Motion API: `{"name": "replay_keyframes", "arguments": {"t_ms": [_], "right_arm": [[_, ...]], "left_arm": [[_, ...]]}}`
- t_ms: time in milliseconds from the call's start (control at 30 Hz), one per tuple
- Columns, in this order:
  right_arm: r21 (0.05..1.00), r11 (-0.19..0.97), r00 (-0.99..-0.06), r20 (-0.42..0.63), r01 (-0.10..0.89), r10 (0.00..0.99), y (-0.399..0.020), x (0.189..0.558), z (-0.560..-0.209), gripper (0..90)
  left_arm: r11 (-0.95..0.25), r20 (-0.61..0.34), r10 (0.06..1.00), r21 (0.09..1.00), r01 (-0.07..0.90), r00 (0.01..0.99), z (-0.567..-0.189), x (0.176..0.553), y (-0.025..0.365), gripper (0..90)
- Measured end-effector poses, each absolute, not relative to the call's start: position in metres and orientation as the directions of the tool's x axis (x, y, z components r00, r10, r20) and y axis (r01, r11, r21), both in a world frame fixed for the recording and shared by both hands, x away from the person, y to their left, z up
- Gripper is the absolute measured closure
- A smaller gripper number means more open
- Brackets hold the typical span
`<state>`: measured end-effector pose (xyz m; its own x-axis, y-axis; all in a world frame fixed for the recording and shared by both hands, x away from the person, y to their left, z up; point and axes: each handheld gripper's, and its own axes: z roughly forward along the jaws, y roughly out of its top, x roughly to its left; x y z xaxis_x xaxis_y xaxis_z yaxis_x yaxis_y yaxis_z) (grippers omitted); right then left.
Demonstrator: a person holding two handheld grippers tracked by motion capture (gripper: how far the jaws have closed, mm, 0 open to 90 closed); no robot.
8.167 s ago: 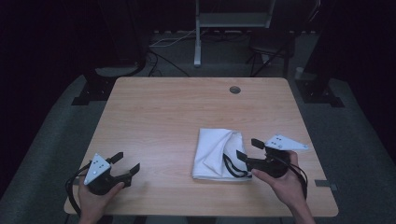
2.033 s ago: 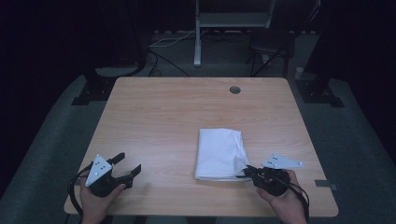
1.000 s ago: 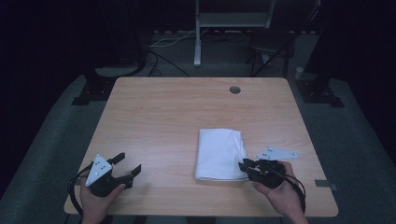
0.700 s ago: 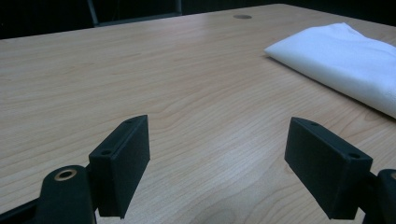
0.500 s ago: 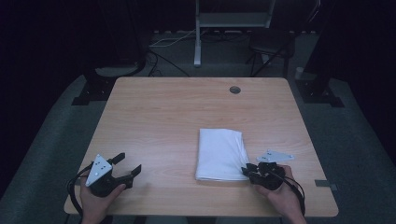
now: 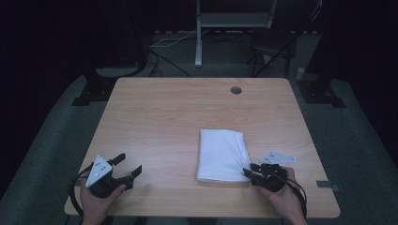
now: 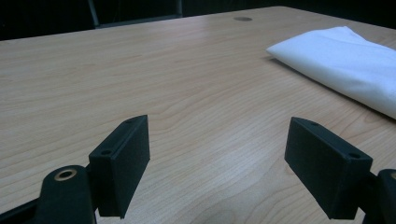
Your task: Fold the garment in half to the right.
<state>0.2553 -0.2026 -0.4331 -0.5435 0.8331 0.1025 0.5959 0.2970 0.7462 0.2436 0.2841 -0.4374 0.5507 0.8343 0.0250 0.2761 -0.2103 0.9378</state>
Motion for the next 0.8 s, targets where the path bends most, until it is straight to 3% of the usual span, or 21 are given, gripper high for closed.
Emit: {"name": "replay_keyframes", "arguments": {"t_ms": [800], "right_arm": [[0.753,0.299,-0.547,0.096,0.586,0.832,-0.176,0.271,-0.44,62.8]], "left_arm": [[-0.215,0.029,0.833,0.937,0.274,0.552,-0.437,0.243,0.284,22.0]]}}
